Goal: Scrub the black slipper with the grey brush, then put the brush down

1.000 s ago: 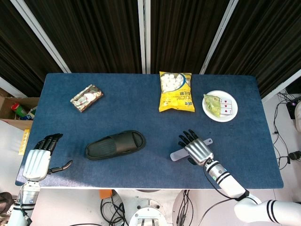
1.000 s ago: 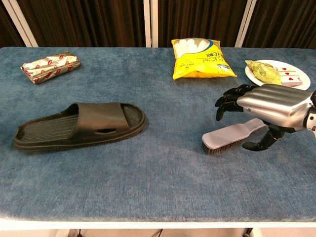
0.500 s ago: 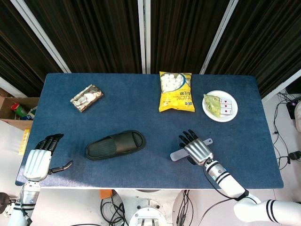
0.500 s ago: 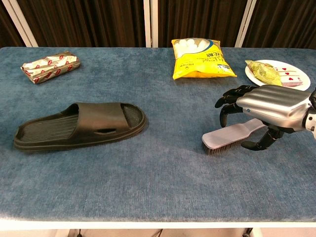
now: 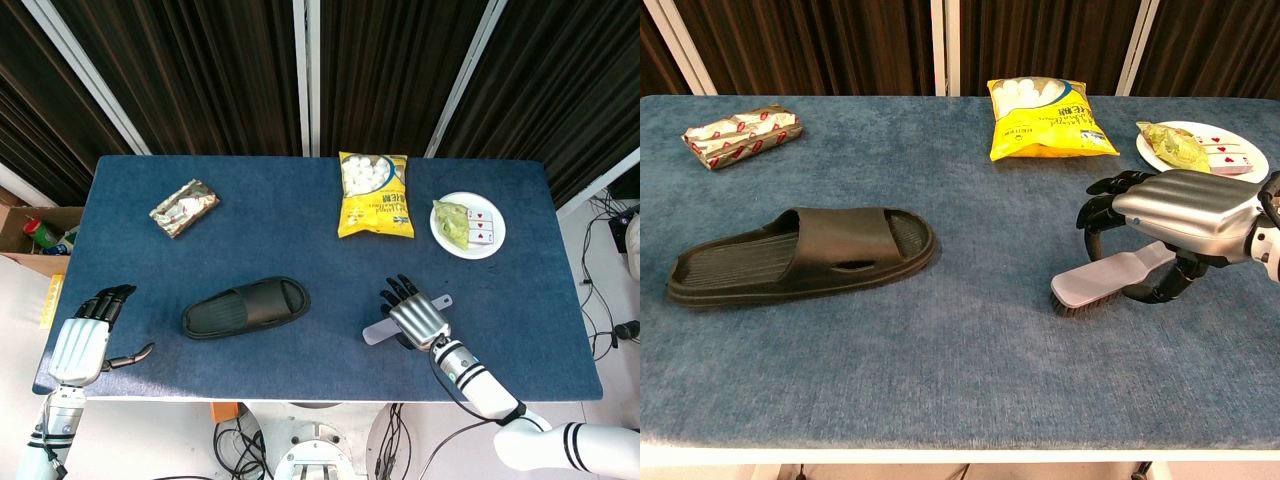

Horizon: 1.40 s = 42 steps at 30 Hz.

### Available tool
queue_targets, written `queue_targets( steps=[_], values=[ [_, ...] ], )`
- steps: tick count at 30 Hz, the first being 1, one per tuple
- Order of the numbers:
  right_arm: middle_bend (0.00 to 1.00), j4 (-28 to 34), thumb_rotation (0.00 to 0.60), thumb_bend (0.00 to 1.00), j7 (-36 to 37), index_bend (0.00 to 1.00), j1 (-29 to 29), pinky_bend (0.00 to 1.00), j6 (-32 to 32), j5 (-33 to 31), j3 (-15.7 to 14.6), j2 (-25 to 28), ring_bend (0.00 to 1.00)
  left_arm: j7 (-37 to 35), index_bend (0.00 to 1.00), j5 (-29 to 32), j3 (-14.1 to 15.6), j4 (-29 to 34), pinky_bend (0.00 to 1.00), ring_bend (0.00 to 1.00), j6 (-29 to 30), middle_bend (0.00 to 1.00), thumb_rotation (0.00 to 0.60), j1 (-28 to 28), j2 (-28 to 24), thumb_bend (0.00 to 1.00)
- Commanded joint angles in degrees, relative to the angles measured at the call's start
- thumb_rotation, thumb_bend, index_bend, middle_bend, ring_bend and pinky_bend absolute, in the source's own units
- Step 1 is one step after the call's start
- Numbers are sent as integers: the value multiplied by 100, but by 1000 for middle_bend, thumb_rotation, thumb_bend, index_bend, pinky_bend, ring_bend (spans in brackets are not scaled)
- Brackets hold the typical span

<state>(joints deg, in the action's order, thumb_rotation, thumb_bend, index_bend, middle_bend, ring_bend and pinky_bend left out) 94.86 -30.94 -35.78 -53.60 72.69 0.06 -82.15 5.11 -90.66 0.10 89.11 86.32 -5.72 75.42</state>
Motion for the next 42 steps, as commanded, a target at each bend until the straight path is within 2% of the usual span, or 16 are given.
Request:
queue_targets(
  steps=[1,4,9,14,18,22,28,35,39,42],
  values=[
    [299,-20,600,326,12,584,-8,0,0,7,1,-21,14,-11,136,6,-3,-8,281,141,-6,152,347,-3,5,146],
    [340,-77,600,335,46,616,7,15,-48,57,-7,-80,71,-50,136,18,-6,-20,281,141,-29,152,351,-11,8,146],
    [450,-172,600,382,64,652,39,260,-119,120,-29,-161,331,-99,136,20,-3,-44,281,141,-45,152,348,-18,9,145],
    [522,-241,600,432,38,703,79,377,-261,213,-20,-238,401,-114,136,18,1,-42,281,141,-32,152,347,-11,-1,146],
    [574,-337,600,460,90,798,118,500,-416,361,-1,-325,486,-135,136,19,3,-39,281,141,-40,152,345,-13,-5,146],
    [630,-454,600,494,161,872,143,579,-490,473,0,-408,567,-167,136,22,9,-56,281,141,-56,152,348,-16,3,146],
    [710,-546,600,575,407,935,184,736,-562,618,12,-457,642,-145,136,-9,8,-36,282,141,-27,152,349,-16,-6,146],
    [741,-378,600,597,817,948,228,782,-727,738,159,-248,676,-129,136,-27,28,-25,281,141,-45,152,350,-21,-2,147],
    [743,-200,600,609,1085,950,175,786,-760,780,334,-106,680,-145,136,-93,63,-46,284,141,-79,152,375,-47,16,146],
    [743,-16,600,616,1256,951,61,785,-716,803,514,-17,679,-167,137,-190,131,-26,285,141,-185,154,418,-108,24,146]
  ],
)
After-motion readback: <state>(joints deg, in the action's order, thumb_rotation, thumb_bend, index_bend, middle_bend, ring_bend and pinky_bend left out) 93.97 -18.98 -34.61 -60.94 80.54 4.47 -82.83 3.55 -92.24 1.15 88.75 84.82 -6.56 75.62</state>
